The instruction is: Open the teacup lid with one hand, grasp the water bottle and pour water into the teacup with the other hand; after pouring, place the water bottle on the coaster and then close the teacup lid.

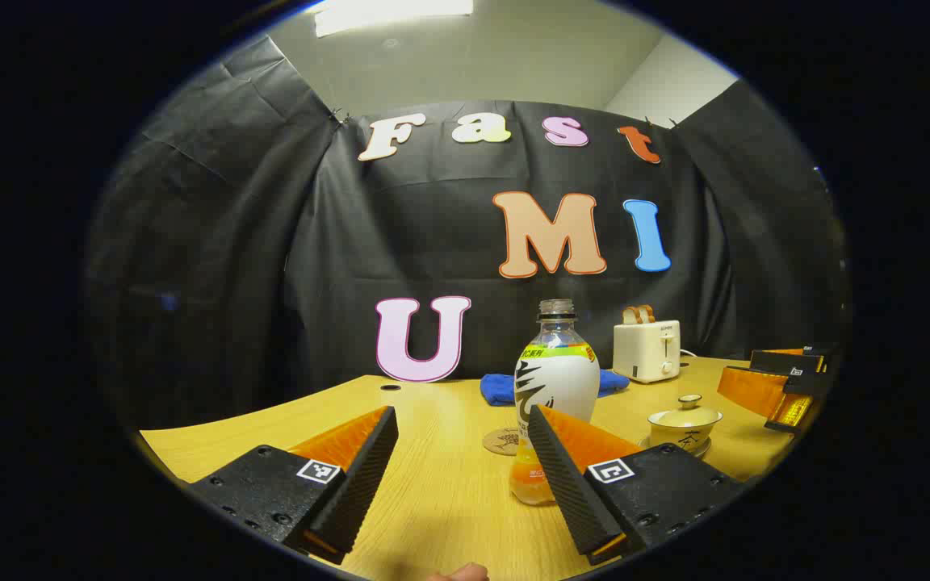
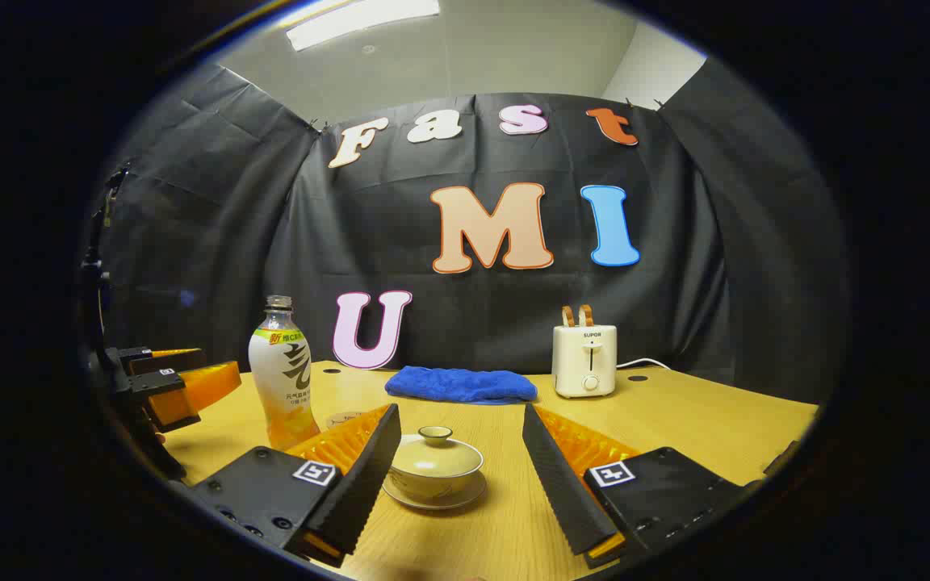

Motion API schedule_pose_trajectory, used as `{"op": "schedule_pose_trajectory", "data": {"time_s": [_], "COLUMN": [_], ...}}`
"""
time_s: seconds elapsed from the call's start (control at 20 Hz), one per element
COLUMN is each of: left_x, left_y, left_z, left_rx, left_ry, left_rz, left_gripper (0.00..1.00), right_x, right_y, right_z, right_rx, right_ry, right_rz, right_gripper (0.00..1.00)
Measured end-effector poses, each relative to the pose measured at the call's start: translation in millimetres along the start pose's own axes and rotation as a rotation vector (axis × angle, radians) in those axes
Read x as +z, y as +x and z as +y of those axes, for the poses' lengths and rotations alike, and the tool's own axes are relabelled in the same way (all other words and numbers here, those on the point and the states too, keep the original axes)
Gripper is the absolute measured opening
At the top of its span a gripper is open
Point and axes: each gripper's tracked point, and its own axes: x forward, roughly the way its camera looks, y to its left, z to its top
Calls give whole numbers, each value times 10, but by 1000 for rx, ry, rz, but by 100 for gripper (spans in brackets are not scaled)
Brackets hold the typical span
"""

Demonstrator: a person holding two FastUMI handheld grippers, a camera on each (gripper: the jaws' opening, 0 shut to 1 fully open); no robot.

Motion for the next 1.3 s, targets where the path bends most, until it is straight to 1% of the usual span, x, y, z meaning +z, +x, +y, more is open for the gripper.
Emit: {"op": "schedule_pose_trajectory", "data": {"time_s": [0.2, 1.0, 1.2, 1.3], "left_x": [-3, -23, -20, -19], "left_y": [-3, 9, 5, 9], "left_z": [-9, -9, -12, -5], "left_rx": [-3, 0, 1, 1], "left_ry": [1, -1, -2, -2], "left_rz": [5, 12, 8, 10], "left_gripper": [95, 95, 95, 95], "right_x": [6, -13, -14, -17], "right_y": [-5, 7, 11, 10], "right_z": [3, 9, 15, 16], "right_rx": [0, -2, 1, 4], "right_ry": [-1, 1, 1, 1], "right_rz": [-1, 9, 9, 9], "right_gripper": [96, 98, 96, 97]}}
